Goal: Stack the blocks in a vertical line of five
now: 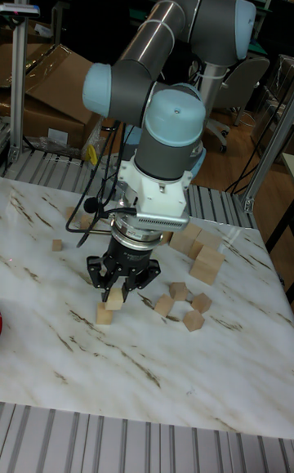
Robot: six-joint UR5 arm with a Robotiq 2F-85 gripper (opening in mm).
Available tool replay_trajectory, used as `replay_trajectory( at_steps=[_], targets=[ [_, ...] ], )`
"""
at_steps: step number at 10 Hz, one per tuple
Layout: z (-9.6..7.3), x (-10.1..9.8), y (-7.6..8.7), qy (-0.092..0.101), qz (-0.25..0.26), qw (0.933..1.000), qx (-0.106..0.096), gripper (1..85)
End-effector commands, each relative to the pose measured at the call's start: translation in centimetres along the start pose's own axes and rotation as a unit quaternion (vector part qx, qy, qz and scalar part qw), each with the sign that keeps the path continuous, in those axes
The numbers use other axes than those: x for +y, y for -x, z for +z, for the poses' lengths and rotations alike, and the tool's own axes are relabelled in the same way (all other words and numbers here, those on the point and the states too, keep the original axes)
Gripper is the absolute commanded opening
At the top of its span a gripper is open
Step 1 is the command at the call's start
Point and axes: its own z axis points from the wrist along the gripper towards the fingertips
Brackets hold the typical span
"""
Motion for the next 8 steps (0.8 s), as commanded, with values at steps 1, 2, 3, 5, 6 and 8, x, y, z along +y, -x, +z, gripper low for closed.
replay_trajectory(
  at_steps=[1, 2, 3, 5, 6, 8],
  targets=[
    [0.19, -0.79, 0.02, 0.010, -0.003, 0.9999, 0.001, 21.7],
    [0.43, -0.93, 0.14, 0.010, -0.004, 0.9999, 0.001, 21.7],
    [0.52, -0.97, 0.19, 0.010, -0.004, 0.9999, 0.001, 21.7],
    [0.75, -0.89, 0.37, 0.013, -0.004, 0.9999, 0.000, 21.7],
    [0.86, -0.85, 0.40, 0.016, -0.001, 0.9999, -0.001, 21.7],
    [0.95, -0.60, 0.35, 0.020, 0.002, 0.9998, -0.001, 21.7]
  ],
)
